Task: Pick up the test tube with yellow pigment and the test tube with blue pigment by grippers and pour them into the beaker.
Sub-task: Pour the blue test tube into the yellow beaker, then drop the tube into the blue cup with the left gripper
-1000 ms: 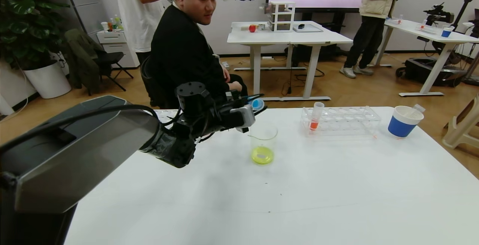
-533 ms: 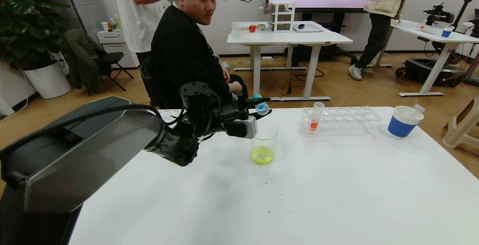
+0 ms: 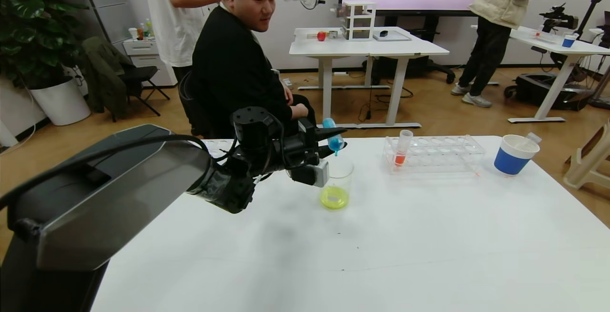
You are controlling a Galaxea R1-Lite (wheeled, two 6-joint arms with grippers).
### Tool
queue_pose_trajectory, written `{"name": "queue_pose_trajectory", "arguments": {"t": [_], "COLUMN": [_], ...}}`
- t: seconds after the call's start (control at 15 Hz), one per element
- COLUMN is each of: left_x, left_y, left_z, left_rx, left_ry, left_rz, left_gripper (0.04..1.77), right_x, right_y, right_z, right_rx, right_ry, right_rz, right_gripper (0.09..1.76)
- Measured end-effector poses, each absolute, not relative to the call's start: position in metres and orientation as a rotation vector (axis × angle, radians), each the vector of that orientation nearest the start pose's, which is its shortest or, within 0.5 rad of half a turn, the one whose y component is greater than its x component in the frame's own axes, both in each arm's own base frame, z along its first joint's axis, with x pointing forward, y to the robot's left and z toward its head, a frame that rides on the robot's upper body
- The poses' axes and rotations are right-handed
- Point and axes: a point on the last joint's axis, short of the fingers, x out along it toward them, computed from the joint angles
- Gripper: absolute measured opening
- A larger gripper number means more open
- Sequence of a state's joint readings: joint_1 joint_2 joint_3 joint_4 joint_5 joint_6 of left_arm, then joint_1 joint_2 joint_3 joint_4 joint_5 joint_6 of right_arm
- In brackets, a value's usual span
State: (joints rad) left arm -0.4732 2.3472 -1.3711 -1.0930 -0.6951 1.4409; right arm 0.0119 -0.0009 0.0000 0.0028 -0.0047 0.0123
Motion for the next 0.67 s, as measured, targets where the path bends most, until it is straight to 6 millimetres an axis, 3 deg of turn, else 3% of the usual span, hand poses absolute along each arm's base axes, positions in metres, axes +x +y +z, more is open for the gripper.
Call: {"name": "queue_pose_trajectory", "arguments": {"t": [0.67], "left_x": [0.4103], "left_y": [-0.2262], "left_z": [0.1220], "left_rx": [1.414], "left_ry": [-0.972], "left_rz": [-0.787], "left_gripper": [0.50], "right_x": [-0.0229], "right_y": [-0.0004], "right_z": [0.0751], "right_rx": [0.012], "right_ry": [0.002], "right_rz": [0.008], "right_gripper": [1.74]}}
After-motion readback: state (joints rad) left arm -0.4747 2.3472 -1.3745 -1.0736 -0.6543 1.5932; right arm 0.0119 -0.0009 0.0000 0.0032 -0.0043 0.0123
